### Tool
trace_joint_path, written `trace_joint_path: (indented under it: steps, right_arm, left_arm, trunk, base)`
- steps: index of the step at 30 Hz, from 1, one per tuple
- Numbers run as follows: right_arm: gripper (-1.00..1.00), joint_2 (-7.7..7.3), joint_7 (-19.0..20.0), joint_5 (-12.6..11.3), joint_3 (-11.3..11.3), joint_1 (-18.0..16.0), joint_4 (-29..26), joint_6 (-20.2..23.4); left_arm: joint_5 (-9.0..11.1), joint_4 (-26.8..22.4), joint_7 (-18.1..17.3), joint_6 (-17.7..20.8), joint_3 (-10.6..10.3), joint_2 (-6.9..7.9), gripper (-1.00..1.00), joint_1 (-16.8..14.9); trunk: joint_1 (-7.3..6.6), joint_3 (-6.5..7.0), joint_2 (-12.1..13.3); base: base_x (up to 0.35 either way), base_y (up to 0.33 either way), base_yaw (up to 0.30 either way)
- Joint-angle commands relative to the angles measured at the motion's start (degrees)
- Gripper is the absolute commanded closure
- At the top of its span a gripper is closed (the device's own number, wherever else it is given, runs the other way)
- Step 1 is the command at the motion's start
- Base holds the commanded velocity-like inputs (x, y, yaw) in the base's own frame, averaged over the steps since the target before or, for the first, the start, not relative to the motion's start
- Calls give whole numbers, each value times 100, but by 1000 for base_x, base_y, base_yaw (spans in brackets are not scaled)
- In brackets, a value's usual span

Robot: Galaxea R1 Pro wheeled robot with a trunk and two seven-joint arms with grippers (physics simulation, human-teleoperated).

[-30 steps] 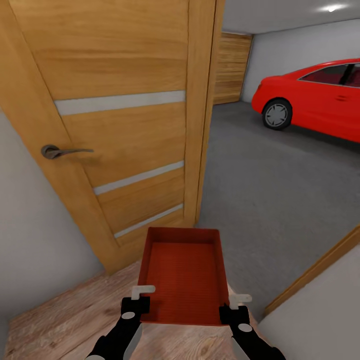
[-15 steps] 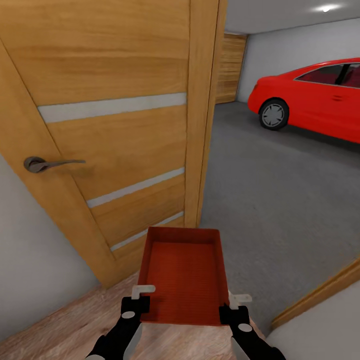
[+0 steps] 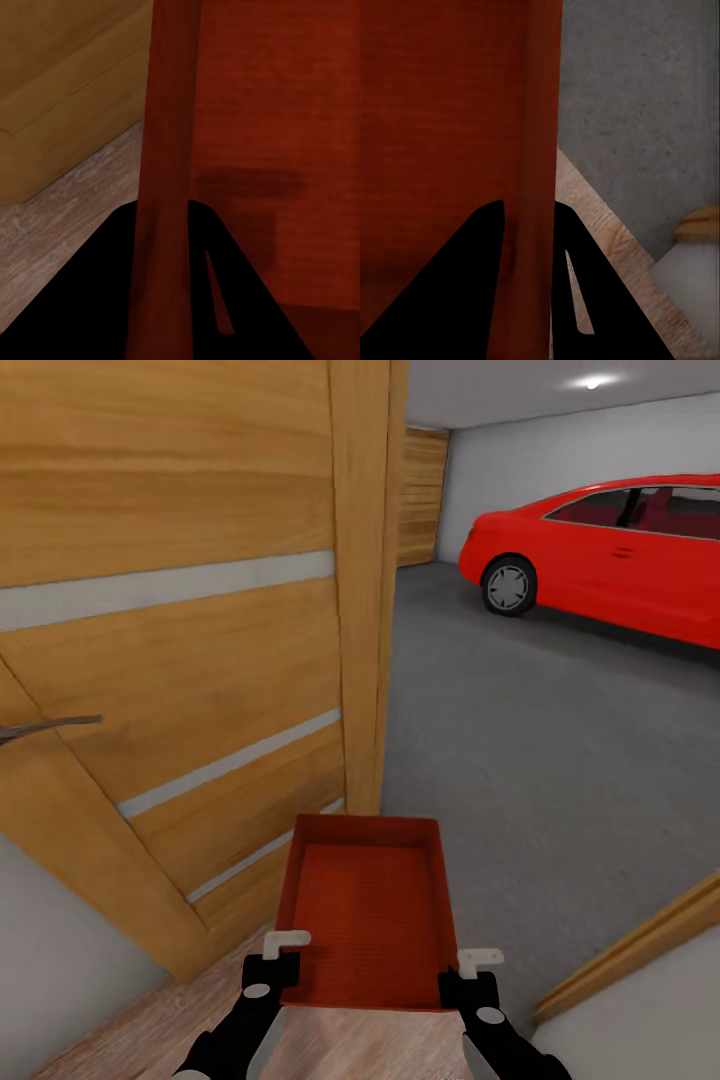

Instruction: Move the two storage containers from the living room to the garage. In the garage, place one container on the floor and stack the other container on top of it (either order is fine).

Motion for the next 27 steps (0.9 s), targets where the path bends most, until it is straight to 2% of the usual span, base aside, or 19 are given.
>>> trace_joint_path:
  steps: [1,21,27]
  right_arm:
    - [100,-201,-15,23,50,-17,-24,7]
    - [100,-201,-15,23,50,-17,-24,7]
    - [100,-203,-18,23,50,-17,-24,7]
  left_arm:
    - [-58,293,-347,23,-100,0,100,3]
    - [-58,293,-346,19,-101,0,100,3]
    - [-58,293,-346,18,-100,0,100,3]
  trunk:
    - [0,-4,-3]
    - [0,-4,-3]
    - [0,-4,-3]
  base:
    - [9,1,-277]
    - [1,0,-277]
    - [0,0,-109]
